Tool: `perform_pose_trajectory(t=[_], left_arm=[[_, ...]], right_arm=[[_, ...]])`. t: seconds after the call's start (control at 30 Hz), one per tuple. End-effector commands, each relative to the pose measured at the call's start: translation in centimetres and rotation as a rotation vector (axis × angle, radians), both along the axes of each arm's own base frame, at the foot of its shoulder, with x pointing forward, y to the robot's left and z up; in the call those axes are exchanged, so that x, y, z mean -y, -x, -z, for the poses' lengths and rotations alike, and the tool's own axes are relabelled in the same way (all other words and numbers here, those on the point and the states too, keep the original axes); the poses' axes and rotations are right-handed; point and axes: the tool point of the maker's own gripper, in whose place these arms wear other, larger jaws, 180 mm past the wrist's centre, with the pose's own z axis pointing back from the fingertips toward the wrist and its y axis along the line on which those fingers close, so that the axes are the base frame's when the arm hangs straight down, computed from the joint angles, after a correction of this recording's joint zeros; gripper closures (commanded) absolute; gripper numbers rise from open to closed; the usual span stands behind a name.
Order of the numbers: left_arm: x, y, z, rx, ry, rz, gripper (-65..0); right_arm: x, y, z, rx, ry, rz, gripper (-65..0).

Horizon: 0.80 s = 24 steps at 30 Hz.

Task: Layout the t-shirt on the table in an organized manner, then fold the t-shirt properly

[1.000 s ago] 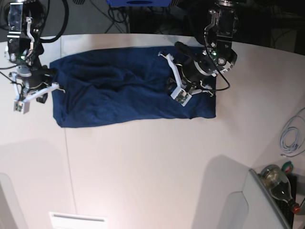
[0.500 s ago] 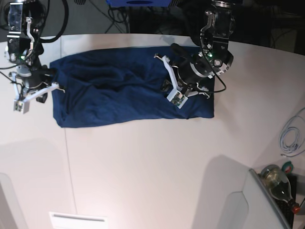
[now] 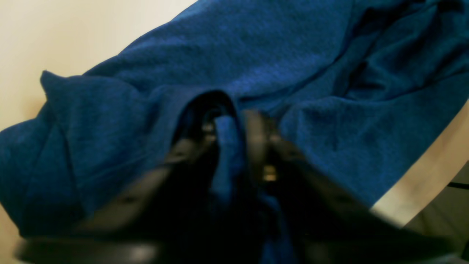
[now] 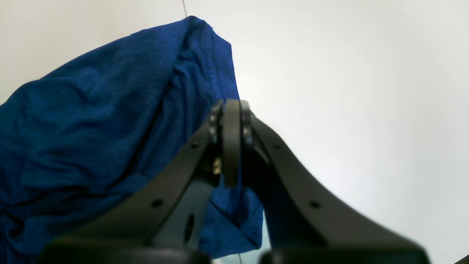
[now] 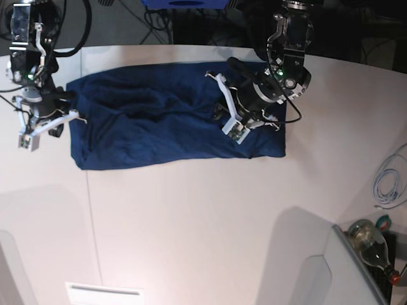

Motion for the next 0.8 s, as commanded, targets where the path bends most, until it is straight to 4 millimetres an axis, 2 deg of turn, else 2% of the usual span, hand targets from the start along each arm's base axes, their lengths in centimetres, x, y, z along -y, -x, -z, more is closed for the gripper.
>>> perform_pose_trajectory(t=[0.0,0.13,0.2,0.37,0.5,0.57,0.67,0.77], left_arm=[[1.0,-0.5,-1.1,0.038,0.029,0.021,-20.1],[3.0,0.6,-1.0,0.034,0.031,0.100,-31.9],[3.4,0.7,-1.1,0.033,0.035,0.113,-34.4],[3.7,0.7,-1.3,0.036,0.043,0.112,-34.6],[2.7,0.4,-3.0,0.088,0.040,0.085,-33.6],[0.8,0.1,-3.7,0.109,0.023,0.031,-25.5],[-1.7,-0.3,-3.9,0.118,-0.003,-0.034,0.0],[-3.4,-0.4,-2.8,0.089,-0.019,-0.079,0.0]], right_arm=[[0.3,-0.9,-1.2,0.048,0.014,-0.003,-0.6],[0.3,-0.9,-1.2,0.048,0.014,-0.003,-0.6],[0.3,-0.9,-1.2,0.048,0.014,-0.003,-0.6],[0.3,-0.9,-1.2,0.048,0.014,-0.003,-0.6],[0.5,-0.9,-1.2,0.048,0.015,0.000,-0.6],[0.5,-0.9,-1.2,0.048,0.016,0.001,-0.6],[0.5,-0.9,-1.2,0.047,0.015,0.000,-0.6],[0.3,-0.9,-1.2,0.048,0.014,-0.003,-0.6]])
